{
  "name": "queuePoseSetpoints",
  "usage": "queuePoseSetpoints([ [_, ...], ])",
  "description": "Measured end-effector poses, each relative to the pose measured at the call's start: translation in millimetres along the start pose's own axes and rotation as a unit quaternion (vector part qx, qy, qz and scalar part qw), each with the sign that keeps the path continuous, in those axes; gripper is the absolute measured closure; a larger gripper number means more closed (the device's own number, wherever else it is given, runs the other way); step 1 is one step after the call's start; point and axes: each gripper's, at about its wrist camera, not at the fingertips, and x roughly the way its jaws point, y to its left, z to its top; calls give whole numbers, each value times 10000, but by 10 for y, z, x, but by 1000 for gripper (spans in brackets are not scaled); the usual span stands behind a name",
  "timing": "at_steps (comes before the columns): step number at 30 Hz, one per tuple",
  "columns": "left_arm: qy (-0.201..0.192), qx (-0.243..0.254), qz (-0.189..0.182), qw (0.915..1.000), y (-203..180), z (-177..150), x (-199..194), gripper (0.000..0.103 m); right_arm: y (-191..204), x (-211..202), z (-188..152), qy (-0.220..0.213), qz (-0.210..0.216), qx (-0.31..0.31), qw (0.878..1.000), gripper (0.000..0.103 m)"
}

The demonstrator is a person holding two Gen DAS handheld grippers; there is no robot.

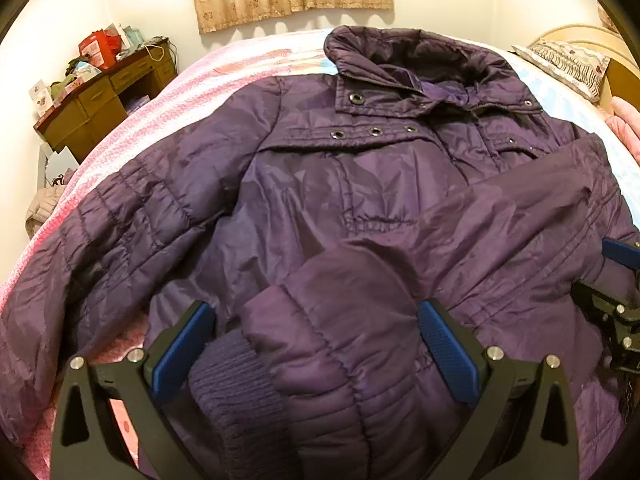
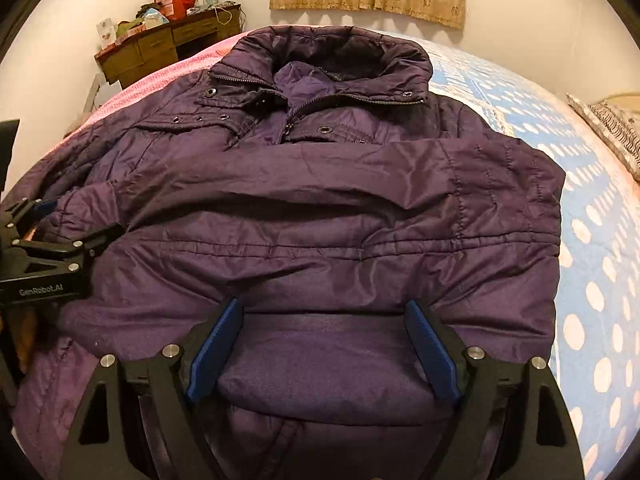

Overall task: Fold large clothes
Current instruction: 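Release the sleeve onto the jacket front and withdraw the right gripper, then grasp the ribbed cuff of the other sleeve with the left gripper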

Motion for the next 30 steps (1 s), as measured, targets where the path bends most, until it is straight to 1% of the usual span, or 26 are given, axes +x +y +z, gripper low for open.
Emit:
queuePoseSetpoints([
  [2, 79, -5, -70, 9999, 3, 16, 4, 0, -25, -7, -2, -72, 62, 59, 9999, 18],
  [3, 157, -41, -165, 9997, 37, 33, -20, 0, -21, -21, -17, -116, 66, 69, 9999, 18],
  [4, 152, -179, -199, 9995, 114, 30, -105, 0, -31, -38, -31, -160, 63, 78, 9998, 18],
  [6, -78, -368, -202, 9991, 294, -32, -378, 0, -29, -48, -39, -212, 70, 100, 9997, 18],
  [8, -323, -516, -358, 9975, 485, -151, -655, 0, -25, -57, -37, -234, 66, 107, 9996, 18],
  [10, -516, -760, -96, 9957, 786, -353, -918, 0, -16, -60, -35, -245, 52, 100, 9996, 18],
  [11, -627, -949, -1, 9935, 968, -472, -1035, 0, -13, -62, -35, -252, 41, 94, 9996, 18],
  [12, -734, -1293, 45, 9889, 1236, -633, -1184, 0, -11, -62, -36, -259, 34, 89, 9996, 18],
  [14, -859, -1726, 82, 9812, 1602, -857, -1379, 0, -14, -60, -36, -270, 40, 96, 9996, 18],
  [15, -939, -1919, 184, 9767, 1790, -985, -1486, 0, -7, -62, -38, -269, 36, 92, 9996, 18],
  [16, -1024, -2113, 371, 9713, 2012, -1152, -1608, 0, -3, -66, -41, -276, 25, 85, 9996, 18],
  [18, -960, -2350, 548, 9657, 2327, -1382, -1704, 0, 8, -76, -44, -296, -11, 64, 9995, 18],
  [19, -935, -2372, 606, 9650, 2431, -1468, -1731, 0, 9, -85, -55, -303, -23, 60, 9995, 18],
  [20, -940, -2308, 754, 9655, 2506, -1553, -1756, 0, 13, -88, -58, -312, -40, 54, 9995, 17],
  [22, -867, -1990, 1267, 9679, 2605, -1706, -1748, 0, 26, -96, -64, -330, -89, 36, 9994, 17],
  [23, -796, -1902, 1382, 9687, 2661, -1758, -1714, 0, 35, -104, -71, -337, -113, 23, 9994, 17],
  [25, -681, -1889, 1370, 9700, 2789, -1832, -1632, 0, 34, -100, -70, -339, -132, 11, 9993, 17],
  [26, -653, -1950, 1403, 9685, 2849, -1844, -1597, 0, 35, -102, -71, -339, -139, 11, 9993, 17],
  [28, -646, -1884, 1337, 9708, 2906, -1792, -1531, 0, 34, -106, -73, -343, -145, 10, 9993, 16],
  [29, -587, -1781, 1423, 9719, 2935, -1755, -1460, 0, 30, -107, -72, -346, -142, 13, 9993, 16],
  [30, -562, -1735, 1553, 9709, 2966, -1722, -1394, 0, 33, -106, -70, -348, -139, 19, 9993, 16],
])
